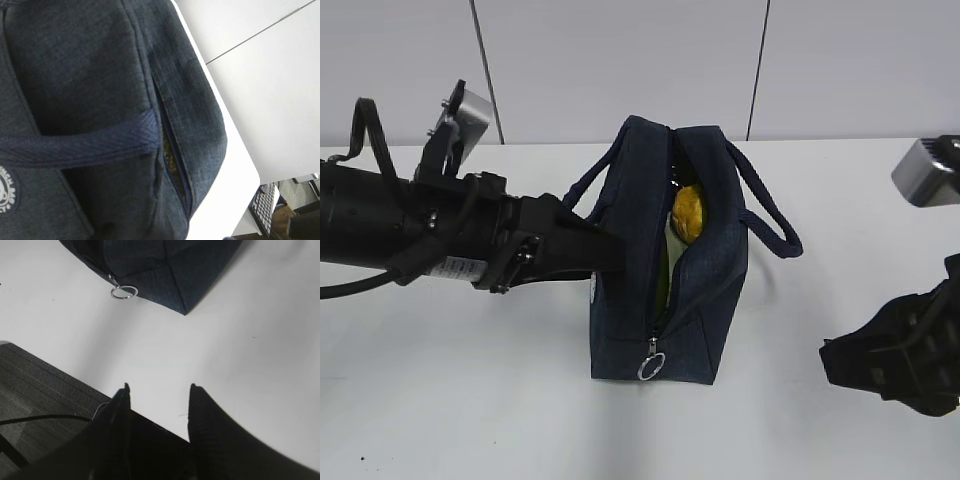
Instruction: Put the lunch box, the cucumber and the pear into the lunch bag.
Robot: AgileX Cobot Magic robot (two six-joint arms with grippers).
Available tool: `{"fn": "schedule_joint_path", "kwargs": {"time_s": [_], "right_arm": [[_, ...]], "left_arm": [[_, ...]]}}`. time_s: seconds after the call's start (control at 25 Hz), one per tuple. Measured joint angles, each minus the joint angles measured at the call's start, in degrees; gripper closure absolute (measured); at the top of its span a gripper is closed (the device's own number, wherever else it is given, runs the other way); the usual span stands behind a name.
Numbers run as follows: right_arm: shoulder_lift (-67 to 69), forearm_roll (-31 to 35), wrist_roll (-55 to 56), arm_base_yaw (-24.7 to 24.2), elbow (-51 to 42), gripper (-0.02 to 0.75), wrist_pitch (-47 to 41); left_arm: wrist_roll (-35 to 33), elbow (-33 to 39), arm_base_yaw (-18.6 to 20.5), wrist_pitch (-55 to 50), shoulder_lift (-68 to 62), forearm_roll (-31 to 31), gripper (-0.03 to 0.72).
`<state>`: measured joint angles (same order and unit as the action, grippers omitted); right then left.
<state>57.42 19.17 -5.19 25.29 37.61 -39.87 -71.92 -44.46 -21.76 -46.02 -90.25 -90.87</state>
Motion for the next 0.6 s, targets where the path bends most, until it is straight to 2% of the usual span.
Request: {"fn": "schedule_joint_path", "kwargs": {"time_s": [0.32, 0.6], "right_arm": [[0.00, -0.01, -0.23, 0.00, -0.03, 0.430, -4.53], [0.00, -0.01, -0.28, 0.00, -0.03, 0.430, -5.70]], "left_arm": [[0.00, 0.00, 0.00, -1.96, 0.50, -0.13, 0.302], [0.00, 0.00, 0.00, 1.90, 1.37, -5.03, 0.302]]}}
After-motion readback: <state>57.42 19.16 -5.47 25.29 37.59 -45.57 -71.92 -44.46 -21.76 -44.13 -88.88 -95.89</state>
